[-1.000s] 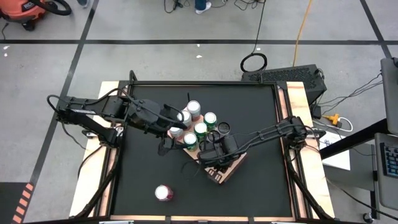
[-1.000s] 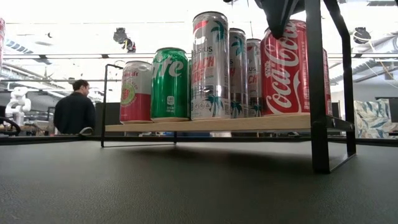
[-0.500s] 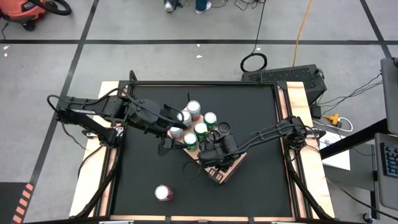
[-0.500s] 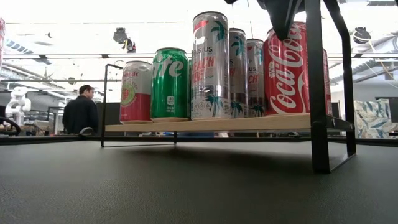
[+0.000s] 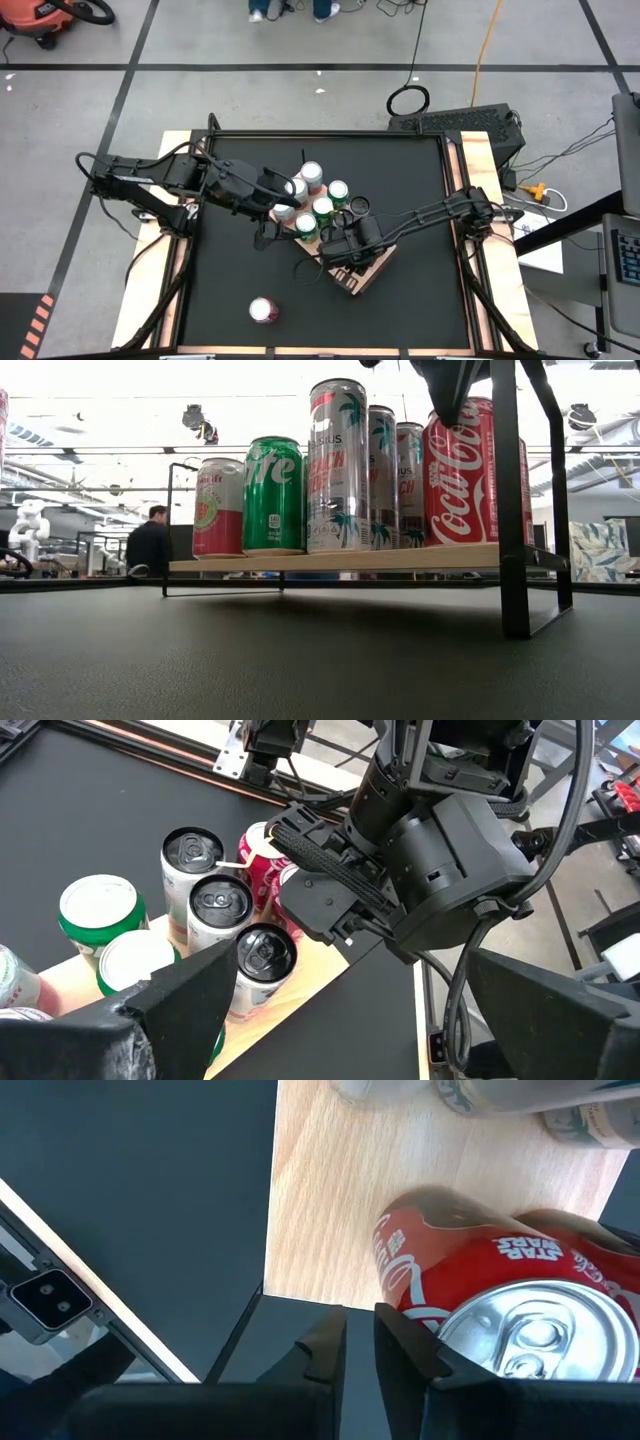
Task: Place canned beverage on shelf
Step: Put the right red soda can aligned with the other red soda can, then put the red soda can aligned with the other red soda cans
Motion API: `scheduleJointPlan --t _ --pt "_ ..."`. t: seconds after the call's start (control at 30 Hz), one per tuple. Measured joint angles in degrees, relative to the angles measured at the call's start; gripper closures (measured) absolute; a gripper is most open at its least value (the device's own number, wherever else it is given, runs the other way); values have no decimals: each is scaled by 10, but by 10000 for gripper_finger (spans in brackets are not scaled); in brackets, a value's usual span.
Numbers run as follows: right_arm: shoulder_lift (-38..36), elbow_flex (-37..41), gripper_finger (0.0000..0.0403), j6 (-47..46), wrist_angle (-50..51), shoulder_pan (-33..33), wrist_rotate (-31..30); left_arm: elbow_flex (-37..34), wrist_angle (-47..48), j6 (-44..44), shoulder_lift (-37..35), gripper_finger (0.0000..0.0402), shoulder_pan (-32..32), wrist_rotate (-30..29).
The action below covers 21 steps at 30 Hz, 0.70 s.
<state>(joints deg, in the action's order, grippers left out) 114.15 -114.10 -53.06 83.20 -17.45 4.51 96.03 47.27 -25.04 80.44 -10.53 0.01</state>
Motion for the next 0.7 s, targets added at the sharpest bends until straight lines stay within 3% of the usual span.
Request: scheduleJointPlan --t 0.7 --pt "-3 -78 370 14 28 3 2 0 2 -1 0 6 0 0"
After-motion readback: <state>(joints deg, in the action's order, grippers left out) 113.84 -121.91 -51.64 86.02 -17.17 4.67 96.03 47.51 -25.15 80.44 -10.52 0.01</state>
